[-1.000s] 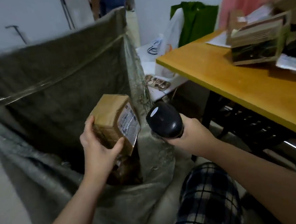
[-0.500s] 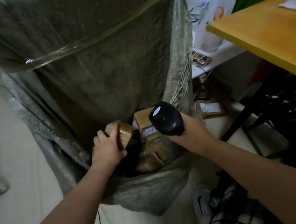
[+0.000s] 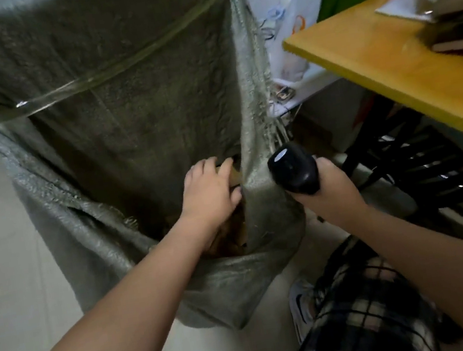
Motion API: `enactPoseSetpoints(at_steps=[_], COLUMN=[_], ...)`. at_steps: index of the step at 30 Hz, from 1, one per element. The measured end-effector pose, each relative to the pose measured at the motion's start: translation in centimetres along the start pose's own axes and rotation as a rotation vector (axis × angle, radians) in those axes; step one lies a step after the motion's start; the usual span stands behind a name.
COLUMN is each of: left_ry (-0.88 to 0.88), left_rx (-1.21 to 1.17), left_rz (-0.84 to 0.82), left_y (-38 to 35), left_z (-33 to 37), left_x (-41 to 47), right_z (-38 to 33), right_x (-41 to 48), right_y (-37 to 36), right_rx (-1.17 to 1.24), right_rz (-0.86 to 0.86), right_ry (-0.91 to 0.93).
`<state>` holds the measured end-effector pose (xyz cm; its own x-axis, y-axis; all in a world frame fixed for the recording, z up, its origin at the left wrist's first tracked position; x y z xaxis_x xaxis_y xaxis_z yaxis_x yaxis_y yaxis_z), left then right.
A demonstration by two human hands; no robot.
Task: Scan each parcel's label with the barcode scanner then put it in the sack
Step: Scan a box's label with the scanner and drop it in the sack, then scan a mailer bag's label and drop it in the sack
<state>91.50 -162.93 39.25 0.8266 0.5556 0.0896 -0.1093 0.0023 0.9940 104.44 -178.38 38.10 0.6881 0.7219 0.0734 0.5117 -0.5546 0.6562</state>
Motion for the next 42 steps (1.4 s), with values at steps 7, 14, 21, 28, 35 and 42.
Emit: enactPoseSetpoints(at_steps=[7,14,21,28,35,42], left_ry=[-0.238,-0.502,-0.7,-0.756,-0.805,-0.883], left_rx=[-0.057,-0.125,-0.146,0.022,0.222,0.148], left_rz=[0.148,0.197,0.216,0.237,0.156,0.198], left_y=[7.3,11.5,13.4,13.3,12.1,14.0], left_z=[13.4,28.3,40.9,49.8,55.1,57.0], left_x=[2.0,1.5,1.5,7.1,14.5,15.0], right_z=[0.1,2.4,7.3,9.2,11.6,12.7], right_x=[-5.1,-13.1,-19.6,-20.8,-17.1,-16.7], right_y=[14.8,28.5,36.4,43.0,44.2,45.8], right_rx=[0.023,0.148,0.361,0.386,0.437,0.443], right_rz=[0.327,0.665,0.869,0.971,0.92,0.952], right_ry=[-0.012,-0.101,-0.244,-0.299,-0.365,-0.377])
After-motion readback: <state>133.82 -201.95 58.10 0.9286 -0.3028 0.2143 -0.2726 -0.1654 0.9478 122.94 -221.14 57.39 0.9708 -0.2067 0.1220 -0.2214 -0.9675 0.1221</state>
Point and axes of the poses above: each hand's wrist, its own x-axis towards the middle knuckle, its own y-axis out of the back of the hand, z = x × y, the point moved 10 cm from there along x, towards the middle knuckle, and after that the axes turned 3 degrees about x, right-handed, at the moved point
